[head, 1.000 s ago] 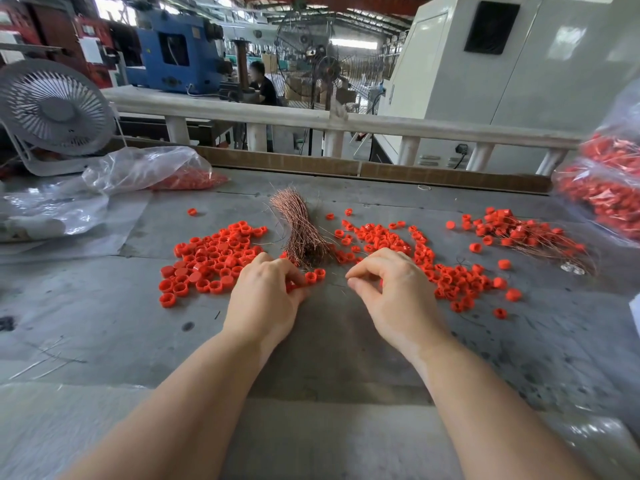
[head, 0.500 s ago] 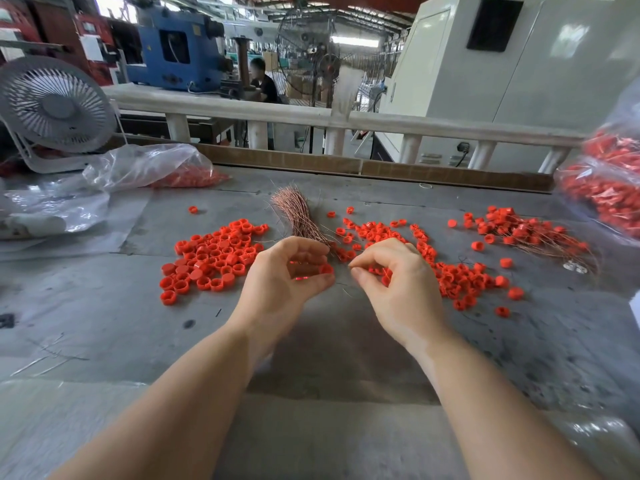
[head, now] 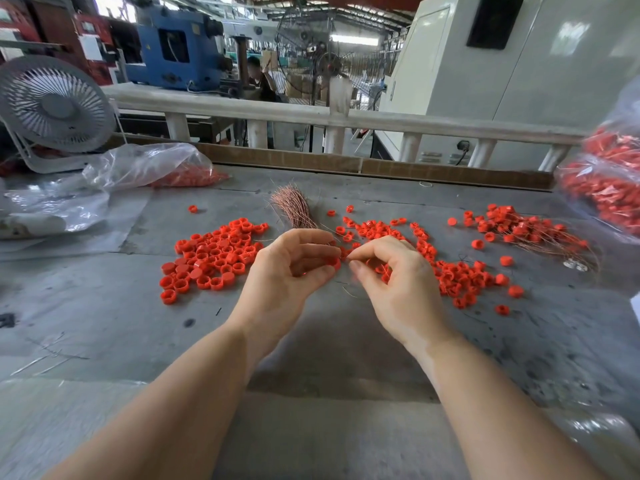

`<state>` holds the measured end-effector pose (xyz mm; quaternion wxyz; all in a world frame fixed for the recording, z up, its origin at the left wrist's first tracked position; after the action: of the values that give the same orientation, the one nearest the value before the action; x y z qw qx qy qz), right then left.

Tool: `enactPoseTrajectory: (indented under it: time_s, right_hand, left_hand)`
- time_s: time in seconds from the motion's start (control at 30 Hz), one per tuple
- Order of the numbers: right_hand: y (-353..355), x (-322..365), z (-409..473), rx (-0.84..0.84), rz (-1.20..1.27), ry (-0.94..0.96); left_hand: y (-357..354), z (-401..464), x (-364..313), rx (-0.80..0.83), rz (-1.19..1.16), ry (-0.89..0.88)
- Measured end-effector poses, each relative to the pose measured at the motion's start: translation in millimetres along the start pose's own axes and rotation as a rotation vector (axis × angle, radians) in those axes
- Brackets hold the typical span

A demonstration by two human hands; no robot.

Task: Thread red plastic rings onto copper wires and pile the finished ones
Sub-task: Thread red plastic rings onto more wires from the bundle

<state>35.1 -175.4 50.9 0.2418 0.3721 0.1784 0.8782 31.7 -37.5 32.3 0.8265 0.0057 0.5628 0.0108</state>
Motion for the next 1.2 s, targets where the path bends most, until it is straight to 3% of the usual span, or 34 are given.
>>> enactPoseTrajectory:
  time_s: [0.7, 1.2]
  right_hand:
    - [2, 2, -1, 0.000, 0.050, 0.011]
    - [0, 2, -1, 0.001, 0.048, 0.018]
  left_hand:
    - [3, 0, 4, -0.017, -0.141, 0.039]
    - [2, -1, 11, -0.021, -0.119, 0.107]
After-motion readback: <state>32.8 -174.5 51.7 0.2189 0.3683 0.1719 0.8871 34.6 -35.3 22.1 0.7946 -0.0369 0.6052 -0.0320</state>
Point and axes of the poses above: each hand's wrist, its own z-axis towards the middle knuckle, its own y-axis out of the back of the hand, x = y × z, the point moved 7 cm from there along z, towards the middle knuckle, and after that the axes turned 2 degrees about z, right-handed, at the moved point
